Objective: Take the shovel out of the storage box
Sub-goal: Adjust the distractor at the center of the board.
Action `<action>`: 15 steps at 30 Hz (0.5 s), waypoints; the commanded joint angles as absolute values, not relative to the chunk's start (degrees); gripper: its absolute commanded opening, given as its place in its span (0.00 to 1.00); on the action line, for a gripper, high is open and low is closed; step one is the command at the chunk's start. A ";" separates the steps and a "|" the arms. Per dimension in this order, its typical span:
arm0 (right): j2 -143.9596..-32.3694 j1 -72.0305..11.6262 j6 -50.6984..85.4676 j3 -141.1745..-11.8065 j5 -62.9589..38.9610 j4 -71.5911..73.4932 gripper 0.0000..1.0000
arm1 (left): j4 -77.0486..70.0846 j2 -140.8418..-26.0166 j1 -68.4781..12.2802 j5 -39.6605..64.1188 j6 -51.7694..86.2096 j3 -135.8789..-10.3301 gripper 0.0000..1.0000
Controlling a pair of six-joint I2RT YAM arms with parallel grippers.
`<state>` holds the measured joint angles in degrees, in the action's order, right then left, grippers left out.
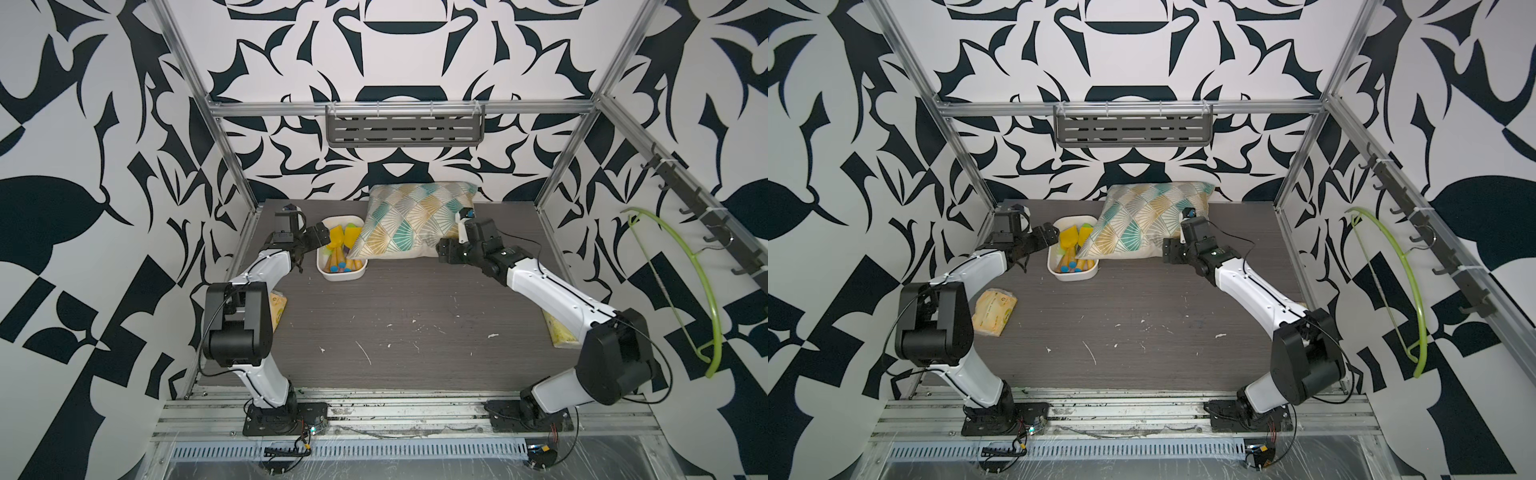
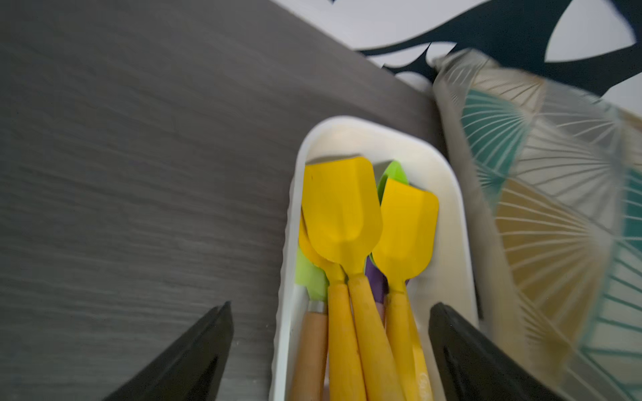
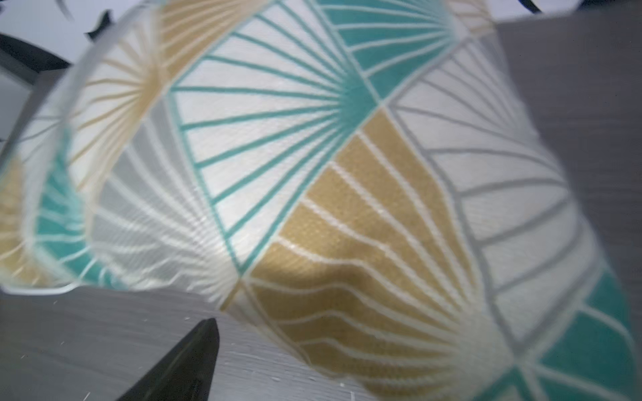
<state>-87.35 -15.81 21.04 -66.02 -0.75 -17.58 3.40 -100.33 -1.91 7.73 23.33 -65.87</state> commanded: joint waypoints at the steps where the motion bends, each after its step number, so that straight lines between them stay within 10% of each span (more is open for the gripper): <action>1: -86.06 -6.55 23.87 -66.36 -4.38 -18.10 0.81 | 5.79 -100.84 -2.20 9.29 24.00 -68.00 0.95; 15: -74.23 -21.63 25.26 -67.69 -0.09 -27.68 0.74 | 9.27 -104.70 -2.55 4.62 23.62 -69.90 0.88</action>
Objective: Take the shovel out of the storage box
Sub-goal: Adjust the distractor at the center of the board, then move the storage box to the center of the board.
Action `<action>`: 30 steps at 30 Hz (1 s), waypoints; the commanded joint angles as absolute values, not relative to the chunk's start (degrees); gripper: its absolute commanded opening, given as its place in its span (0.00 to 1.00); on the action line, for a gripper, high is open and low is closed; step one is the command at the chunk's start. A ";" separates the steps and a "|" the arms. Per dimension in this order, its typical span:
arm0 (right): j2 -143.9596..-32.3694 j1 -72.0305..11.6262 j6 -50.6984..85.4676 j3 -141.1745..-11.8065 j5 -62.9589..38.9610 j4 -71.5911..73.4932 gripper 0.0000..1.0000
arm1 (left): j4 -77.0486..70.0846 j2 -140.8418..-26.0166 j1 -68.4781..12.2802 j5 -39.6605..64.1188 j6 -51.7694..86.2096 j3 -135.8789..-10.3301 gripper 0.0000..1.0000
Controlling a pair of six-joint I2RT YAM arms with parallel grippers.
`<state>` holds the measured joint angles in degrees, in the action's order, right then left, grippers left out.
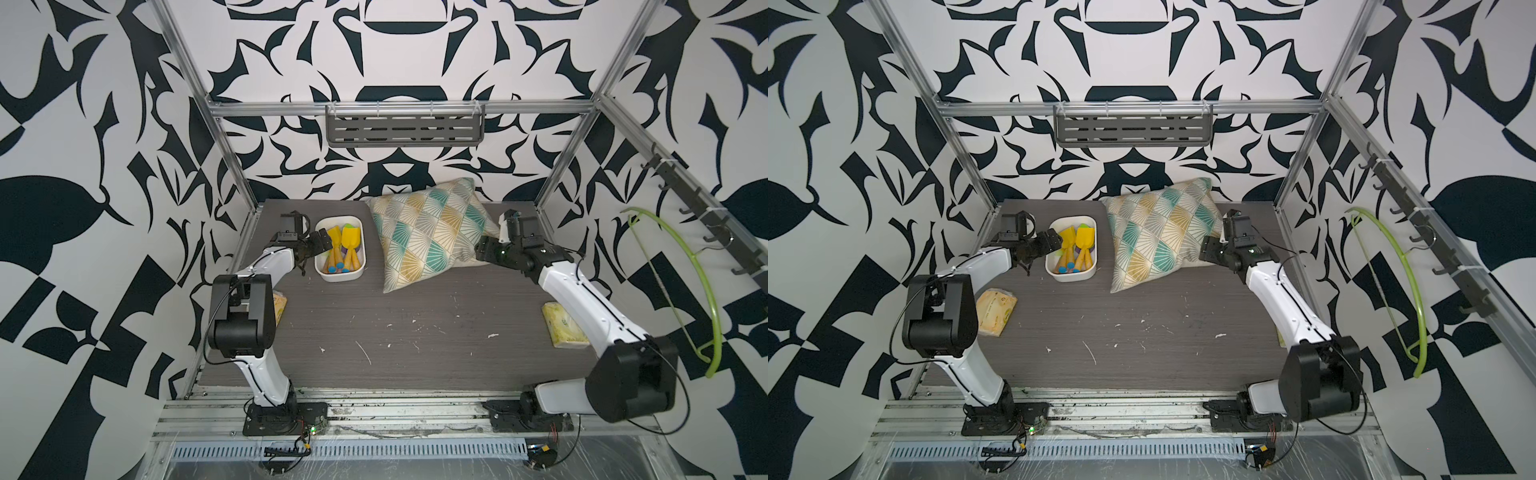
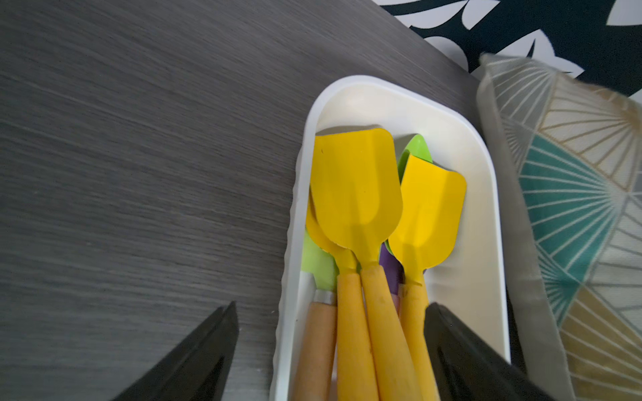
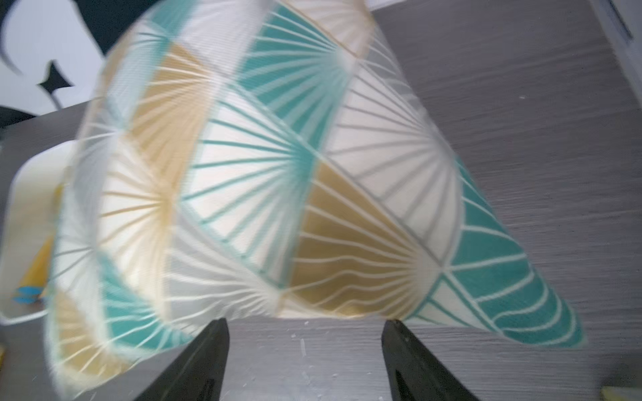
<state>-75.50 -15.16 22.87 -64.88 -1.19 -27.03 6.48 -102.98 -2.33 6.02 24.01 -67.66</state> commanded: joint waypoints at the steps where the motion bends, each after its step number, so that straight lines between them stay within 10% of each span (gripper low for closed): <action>1: -75.10 -24.41 26.28 -68.81 0.00 -27.22 0.73 | 9.76 -105.16 -2.55 4.68 23.60 -70.31 0.86; 9: -91.64 -34.19 31.84 -76.65 -6.66 -14.61 0.64 | 10.04 -106.87 -2.55 3.81 23.58 -71.70 0.75; 30: -143.77 -40.07 30.45 -138.64 -5.86 -40.08 0.52 | 12.78 -112.26 -0.53 9.33 25.04 -76.57 0.42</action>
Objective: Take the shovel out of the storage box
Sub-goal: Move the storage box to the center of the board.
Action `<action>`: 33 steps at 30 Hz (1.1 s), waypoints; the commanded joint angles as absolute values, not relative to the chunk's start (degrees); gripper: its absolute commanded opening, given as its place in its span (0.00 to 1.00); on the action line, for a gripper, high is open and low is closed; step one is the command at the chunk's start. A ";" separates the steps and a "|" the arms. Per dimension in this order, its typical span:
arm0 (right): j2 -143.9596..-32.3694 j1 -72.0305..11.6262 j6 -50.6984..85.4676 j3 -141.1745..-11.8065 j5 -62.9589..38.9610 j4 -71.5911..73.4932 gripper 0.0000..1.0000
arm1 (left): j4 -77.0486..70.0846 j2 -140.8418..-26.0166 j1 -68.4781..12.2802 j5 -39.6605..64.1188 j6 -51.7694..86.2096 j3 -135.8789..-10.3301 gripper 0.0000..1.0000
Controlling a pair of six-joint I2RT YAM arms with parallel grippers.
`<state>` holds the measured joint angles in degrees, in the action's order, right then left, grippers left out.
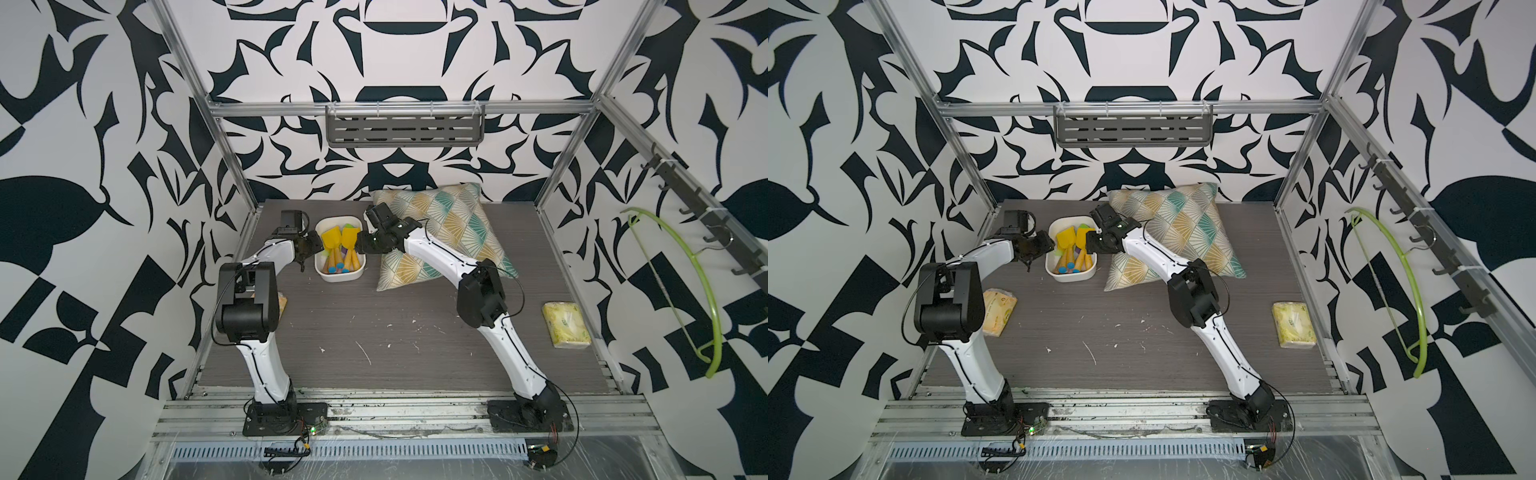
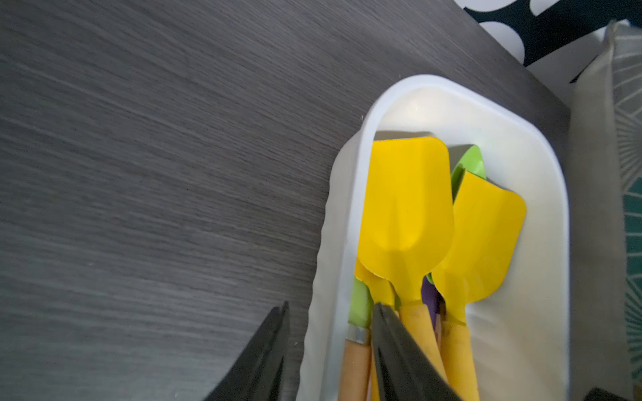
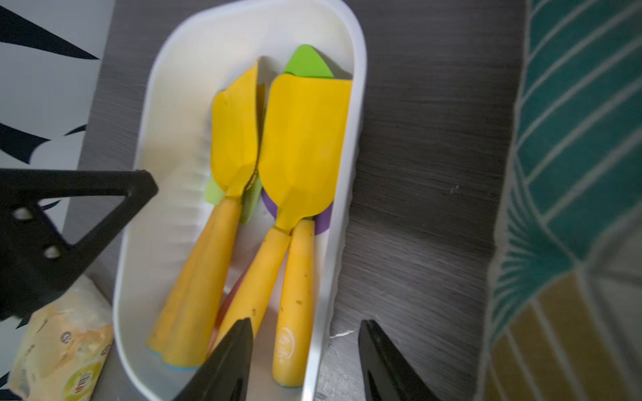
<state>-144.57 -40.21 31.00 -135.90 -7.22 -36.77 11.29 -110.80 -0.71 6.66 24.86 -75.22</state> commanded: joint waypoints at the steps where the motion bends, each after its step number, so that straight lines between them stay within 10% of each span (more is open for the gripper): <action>1: -144.35 -40.06 30.61 -138.96 -6.63 -39.58 0.47 | 12.79 -112.45 -0.53 9.50 25.16 -76.57 0.38; 13: -142.28 -41.34 30.35 -135.75 -11.60 -37.09 0.25 | 12.79 -109.58 -0.53 12.26 27.16 -72.08 0.16; 33: -121.09 -50.57 31.16 -104.28 -13.79 -33.75 0.21 | 18.72 -88.27 -0.48 12.54 30.02 -48.32 0.21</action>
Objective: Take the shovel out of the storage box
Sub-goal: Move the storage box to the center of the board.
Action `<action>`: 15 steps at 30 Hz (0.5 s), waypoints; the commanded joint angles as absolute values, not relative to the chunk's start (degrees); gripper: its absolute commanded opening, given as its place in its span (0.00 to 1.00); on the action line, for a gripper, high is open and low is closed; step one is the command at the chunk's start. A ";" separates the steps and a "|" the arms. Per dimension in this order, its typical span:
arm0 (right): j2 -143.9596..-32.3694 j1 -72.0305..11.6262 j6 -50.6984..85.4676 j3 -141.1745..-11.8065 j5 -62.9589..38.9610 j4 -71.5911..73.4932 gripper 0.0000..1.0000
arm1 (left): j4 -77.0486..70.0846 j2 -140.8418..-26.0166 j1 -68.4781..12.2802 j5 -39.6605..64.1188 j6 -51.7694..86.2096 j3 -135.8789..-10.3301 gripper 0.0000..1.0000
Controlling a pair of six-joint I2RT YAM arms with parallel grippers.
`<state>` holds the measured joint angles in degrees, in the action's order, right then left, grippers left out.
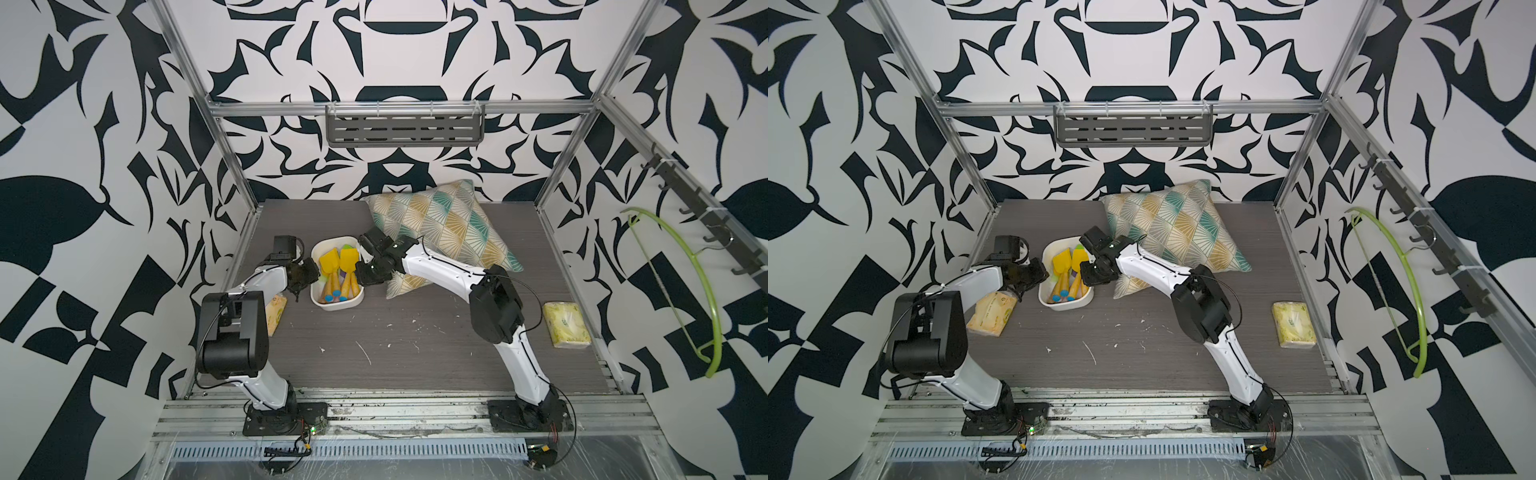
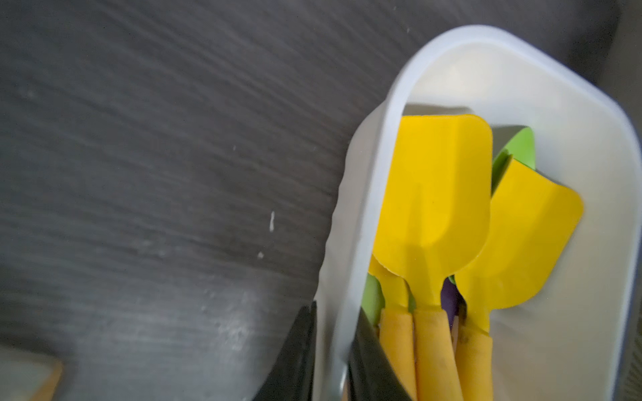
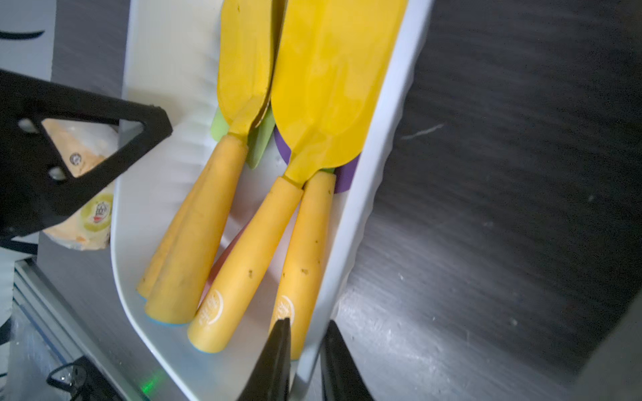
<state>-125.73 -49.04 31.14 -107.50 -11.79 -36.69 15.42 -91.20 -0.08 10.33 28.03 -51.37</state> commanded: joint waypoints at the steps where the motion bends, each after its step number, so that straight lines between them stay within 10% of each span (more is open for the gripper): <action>1: -120.22 -51.07 31.94 -102.30 -14.16 -32.98 0.21 | 18.81 -86.39 -0.53 12.41 30.22 -46.64 0.21; 15: -113.75 -55.02 35.44 -91.63 -11.76 -31.10 0.27 | 25.48 -76.74 -0.53 8.06 29.27 -40.77 0.49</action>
<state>-117.67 -54.87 34.83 -91.98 -12.12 -32.45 22.20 -78.70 -0.38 9.58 30.02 -41.30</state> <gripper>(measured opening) 0.265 0.466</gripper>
